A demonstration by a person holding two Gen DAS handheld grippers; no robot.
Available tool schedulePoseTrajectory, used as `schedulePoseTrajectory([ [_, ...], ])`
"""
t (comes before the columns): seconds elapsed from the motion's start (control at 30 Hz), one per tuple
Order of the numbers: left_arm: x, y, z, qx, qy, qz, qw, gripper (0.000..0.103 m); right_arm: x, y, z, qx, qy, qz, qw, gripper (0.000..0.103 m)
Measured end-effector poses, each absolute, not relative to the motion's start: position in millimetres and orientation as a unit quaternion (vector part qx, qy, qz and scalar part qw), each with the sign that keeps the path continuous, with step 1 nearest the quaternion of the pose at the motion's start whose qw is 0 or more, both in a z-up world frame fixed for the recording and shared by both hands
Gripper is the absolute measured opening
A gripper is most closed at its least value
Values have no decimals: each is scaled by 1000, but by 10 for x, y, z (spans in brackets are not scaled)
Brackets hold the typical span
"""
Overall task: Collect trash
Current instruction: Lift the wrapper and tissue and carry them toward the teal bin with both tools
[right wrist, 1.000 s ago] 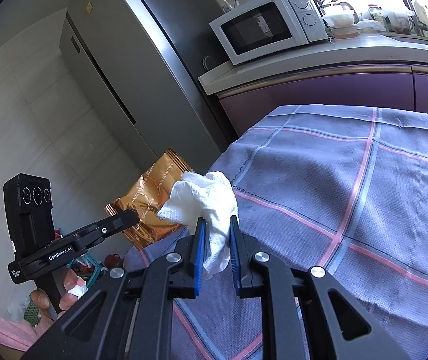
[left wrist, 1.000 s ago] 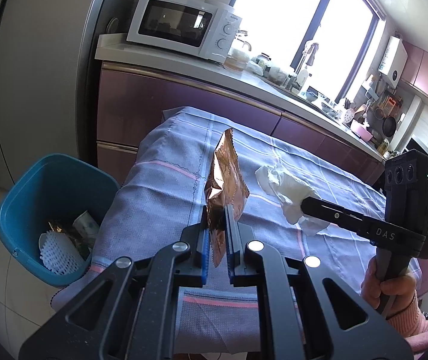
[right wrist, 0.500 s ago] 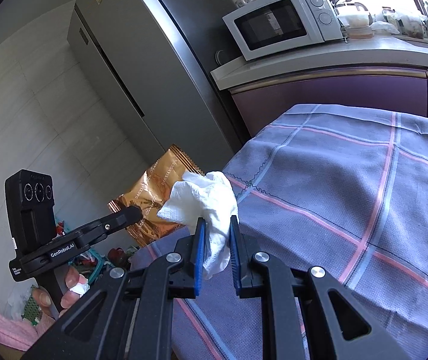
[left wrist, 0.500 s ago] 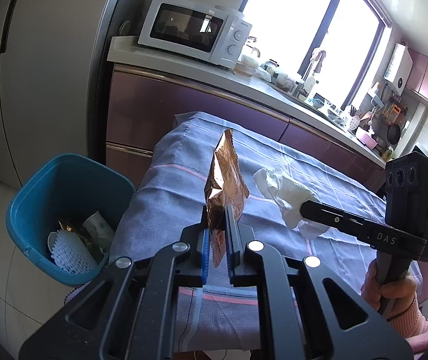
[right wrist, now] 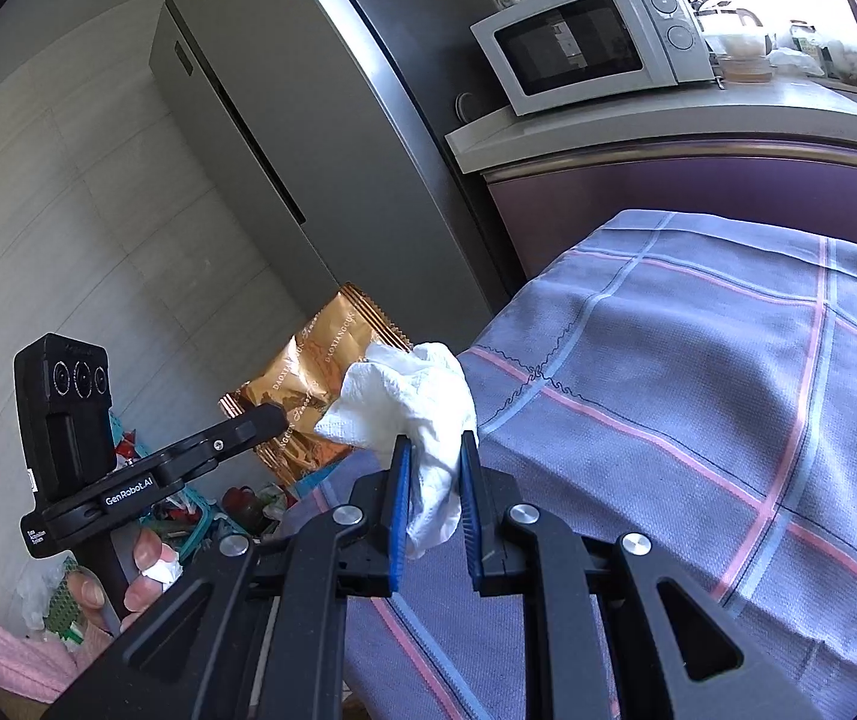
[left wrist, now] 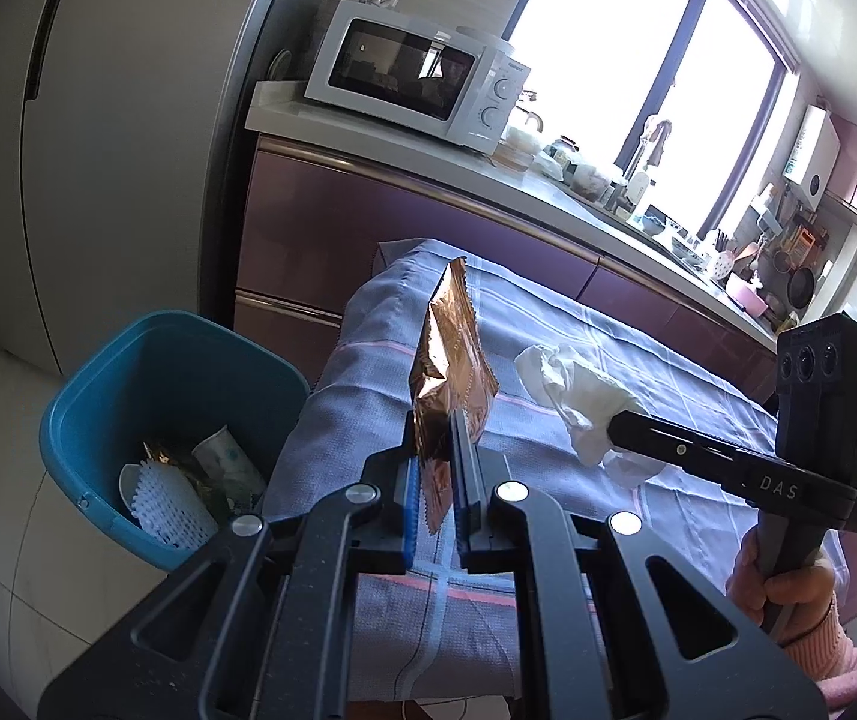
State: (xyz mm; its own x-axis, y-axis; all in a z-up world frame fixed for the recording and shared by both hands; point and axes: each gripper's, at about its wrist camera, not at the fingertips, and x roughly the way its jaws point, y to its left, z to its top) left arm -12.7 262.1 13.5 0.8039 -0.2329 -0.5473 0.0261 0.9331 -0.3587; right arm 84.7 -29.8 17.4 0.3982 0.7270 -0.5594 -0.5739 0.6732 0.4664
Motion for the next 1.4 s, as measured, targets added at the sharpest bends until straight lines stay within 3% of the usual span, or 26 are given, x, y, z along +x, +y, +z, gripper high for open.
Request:
schedulePoseTrajectory([
  [1.4, -414, 2911, 160, -189, 292, -21, 937, 9, 784, 151, 190, 83, 384, 421, 818, 14],
])
